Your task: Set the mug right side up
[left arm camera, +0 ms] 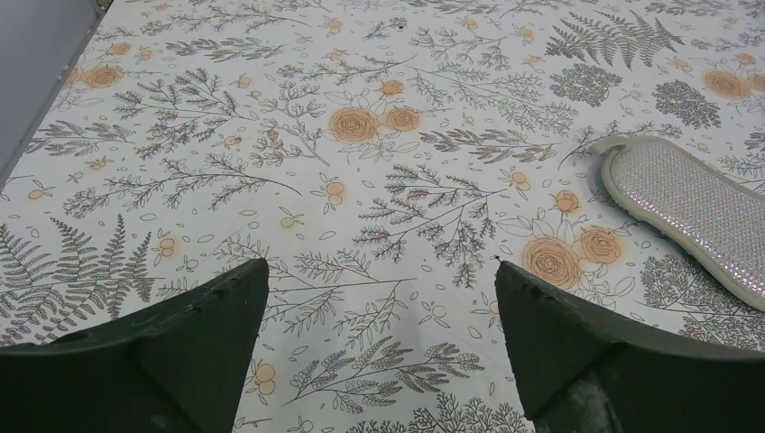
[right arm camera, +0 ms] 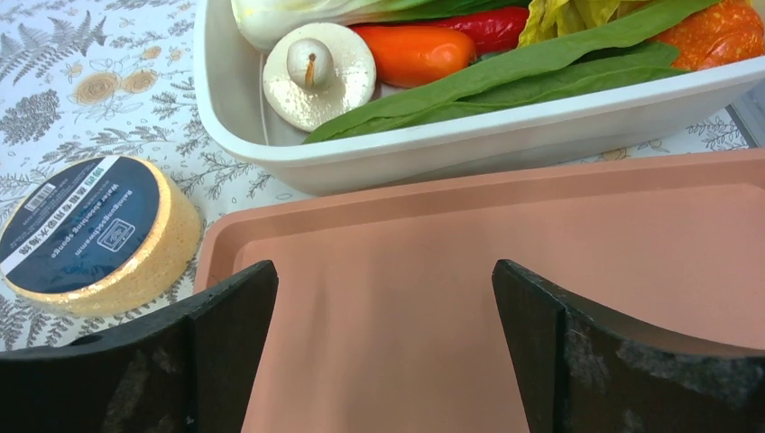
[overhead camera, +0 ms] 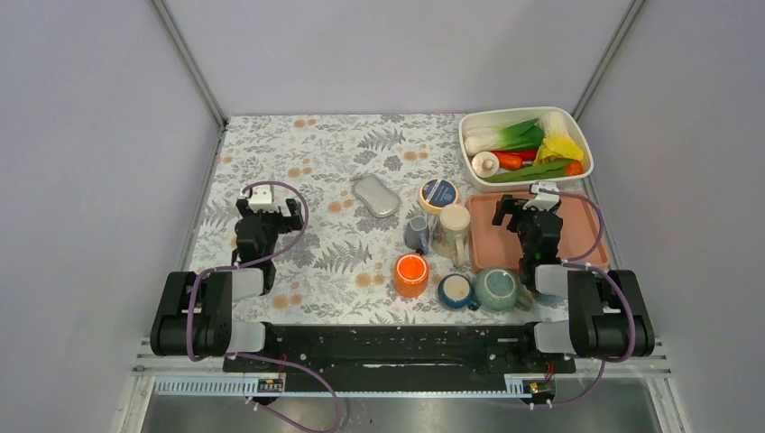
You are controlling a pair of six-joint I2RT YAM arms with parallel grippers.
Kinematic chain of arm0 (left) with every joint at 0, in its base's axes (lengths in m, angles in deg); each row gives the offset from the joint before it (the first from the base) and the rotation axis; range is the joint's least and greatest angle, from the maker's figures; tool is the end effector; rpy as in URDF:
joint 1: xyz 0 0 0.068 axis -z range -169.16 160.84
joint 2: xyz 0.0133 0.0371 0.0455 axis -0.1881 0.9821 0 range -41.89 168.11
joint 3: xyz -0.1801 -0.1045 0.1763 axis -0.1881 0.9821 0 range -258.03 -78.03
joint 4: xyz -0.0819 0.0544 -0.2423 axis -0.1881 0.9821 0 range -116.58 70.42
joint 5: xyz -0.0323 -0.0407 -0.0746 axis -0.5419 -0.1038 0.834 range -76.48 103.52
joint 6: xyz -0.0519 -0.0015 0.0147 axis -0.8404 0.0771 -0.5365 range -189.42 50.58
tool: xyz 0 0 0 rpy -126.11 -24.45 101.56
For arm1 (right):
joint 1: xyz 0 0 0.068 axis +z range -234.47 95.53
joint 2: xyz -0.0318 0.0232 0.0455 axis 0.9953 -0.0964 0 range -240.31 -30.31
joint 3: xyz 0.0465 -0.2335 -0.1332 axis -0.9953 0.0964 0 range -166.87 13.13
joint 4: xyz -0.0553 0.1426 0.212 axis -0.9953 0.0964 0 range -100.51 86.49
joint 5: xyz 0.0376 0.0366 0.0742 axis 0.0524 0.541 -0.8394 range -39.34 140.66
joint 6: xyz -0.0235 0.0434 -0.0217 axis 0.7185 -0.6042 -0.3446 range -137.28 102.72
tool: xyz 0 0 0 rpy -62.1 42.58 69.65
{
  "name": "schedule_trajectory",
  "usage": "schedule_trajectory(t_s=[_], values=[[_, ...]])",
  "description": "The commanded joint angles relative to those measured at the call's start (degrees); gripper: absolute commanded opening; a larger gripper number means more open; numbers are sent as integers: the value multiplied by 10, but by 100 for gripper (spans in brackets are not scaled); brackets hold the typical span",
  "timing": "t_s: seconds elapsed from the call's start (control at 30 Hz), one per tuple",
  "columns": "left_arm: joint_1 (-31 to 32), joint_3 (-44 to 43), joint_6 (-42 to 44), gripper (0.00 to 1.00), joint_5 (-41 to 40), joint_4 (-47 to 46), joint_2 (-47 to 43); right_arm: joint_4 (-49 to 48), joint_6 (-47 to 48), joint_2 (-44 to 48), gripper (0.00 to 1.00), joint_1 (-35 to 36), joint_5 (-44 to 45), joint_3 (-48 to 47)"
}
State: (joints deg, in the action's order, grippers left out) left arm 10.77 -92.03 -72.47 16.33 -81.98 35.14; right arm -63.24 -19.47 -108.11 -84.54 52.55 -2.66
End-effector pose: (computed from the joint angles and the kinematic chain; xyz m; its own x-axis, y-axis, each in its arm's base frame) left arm 0.2340 -0.0014 0.1650 -0.1353 -0.0533 -0.9894 0.0402 0.9974 -0.0592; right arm 0.2404 -0.0015 0.1658 -0.1599 0.0384 -0.9864 0.0399 0.9987 0.0324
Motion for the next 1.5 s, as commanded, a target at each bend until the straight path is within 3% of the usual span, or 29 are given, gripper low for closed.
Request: schedule_trajectory(t_s=[0.0, 0.17, 0.23, 0.3, 0.4, 0.53, 0.67, 0.93, 1.13, 1.47], values=[[1, -7, 3, 99, 7, -35, 2, 40, 9, 44, 99, -2, -13, -22], [1, -7, 3, 99, 8, -36, 2, 208, -31, 147, 99, -2, -25, -64], [1, -11, 2, 99, 16, -20, -11, 282, -52, 185, 99, -2, -75, -92], [1, -58, 5, 99, 24, 107, -59, 358, -69, 220, 99, 11, -109, -121], [1, -195, 25, 99, 89, 330, -74, 469, -78, 269, 99, 45, -108, -157], [1, -353, 58, 99, 177, 594, -55, 612, -64, 309, 99, 189, -7, -183], [1, -430, 55, 99, 243, 733, -56, 702, -111, 297, 93, 291, 78, -193], [2, -435, 32, 96, 289, 759, -85, 713, -167, 196, 82, 393, 152, -204], [4, -436, 14, 94, 290, 767, -84, 703, -197, 103, 75, 403, 173, -225], [9, -433, 11, 91, 295, 767, -85, 669, -208, 48, 58, 403, 212, -237]])
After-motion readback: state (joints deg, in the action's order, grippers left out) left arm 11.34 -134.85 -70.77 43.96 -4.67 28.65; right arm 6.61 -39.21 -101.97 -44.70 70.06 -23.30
